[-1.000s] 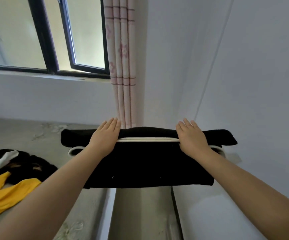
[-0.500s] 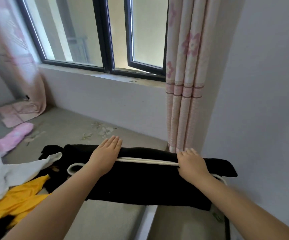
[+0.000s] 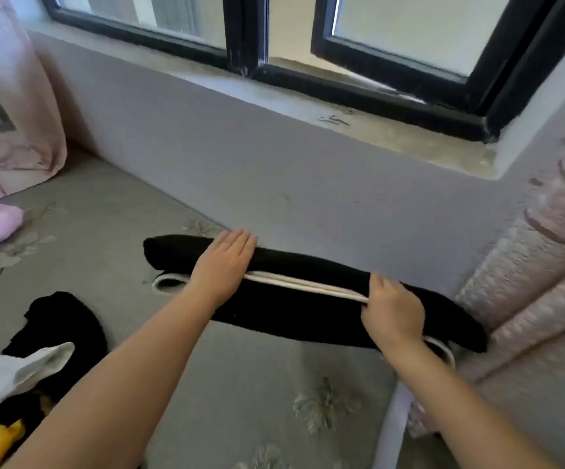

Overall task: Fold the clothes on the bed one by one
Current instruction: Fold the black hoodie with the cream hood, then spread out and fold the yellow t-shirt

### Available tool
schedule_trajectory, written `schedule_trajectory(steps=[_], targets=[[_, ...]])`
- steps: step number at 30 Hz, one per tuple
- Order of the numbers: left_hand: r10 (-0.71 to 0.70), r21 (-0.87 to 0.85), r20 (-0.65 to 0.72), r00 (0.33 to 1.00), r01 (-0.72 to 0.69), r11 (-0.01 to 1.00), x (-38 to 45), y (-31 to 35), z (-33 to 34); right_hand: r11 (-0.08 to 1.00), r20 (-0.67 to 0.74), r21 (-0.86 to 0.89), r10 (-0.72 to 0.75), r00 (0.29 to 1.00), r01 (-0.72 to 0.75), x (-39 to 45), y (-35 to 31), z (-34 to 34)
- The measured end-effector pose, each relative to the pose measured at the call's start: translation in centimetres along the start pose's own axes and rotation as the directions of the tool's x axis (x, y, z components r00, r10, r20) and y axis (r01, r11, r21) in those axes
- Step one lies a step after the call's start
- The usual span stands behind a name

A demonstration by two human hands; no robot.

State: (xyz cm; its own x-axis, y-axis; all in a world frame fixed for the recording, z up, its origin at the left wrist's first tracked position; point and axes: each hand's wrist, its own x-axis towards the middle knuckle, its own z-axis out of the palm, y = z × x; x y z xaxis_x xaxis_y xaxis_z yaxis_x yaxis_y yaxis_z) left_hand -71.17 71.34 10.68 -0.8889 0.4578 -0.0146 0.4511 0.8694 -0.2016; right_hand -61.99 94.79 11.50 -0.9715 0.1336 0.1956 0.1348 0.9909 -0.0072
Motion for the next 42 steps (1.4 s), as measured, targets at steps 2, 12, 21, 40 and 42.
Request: schedule_trajectory(steps=[2,12,21,40,42], targets=[[-0.012,-0.039,-0.067,0.998,0.01,0.999,3.5,-0.7,2.1,0.999,-0.034,0.014,0.04,0.999,-0.039,1.7,-0.5,2.5],[0.127,-0.275,0.319,0.939,-0.036,0.961,3.4,5.1,23.3,0.992,0.462,-0.067,-0.062,0.885,0.105,-3.5,-4.1,22.2],[0.001,-0.354,0.232,0.973,0.084,0.932,3.4,8.9,30.0,0.971,0.259,0.017,-0.233,0.937,0.237,-4.4,-0.8,30.4],[-0.649,-0.284,0.485,0.587,0.807,0.517,-18.4,14.9,22.3,0.827,0.43,0.181,-0.553,0.714,0.532,-7.5,-3.1,24.7],[-0.73,-0.244,0.474,0.492,0.87,0.428,-23.4,14.3,21.5,0.71,0.437,0.243,-0.689,0.579,0.661,-10.5,-6.1,23.6]])
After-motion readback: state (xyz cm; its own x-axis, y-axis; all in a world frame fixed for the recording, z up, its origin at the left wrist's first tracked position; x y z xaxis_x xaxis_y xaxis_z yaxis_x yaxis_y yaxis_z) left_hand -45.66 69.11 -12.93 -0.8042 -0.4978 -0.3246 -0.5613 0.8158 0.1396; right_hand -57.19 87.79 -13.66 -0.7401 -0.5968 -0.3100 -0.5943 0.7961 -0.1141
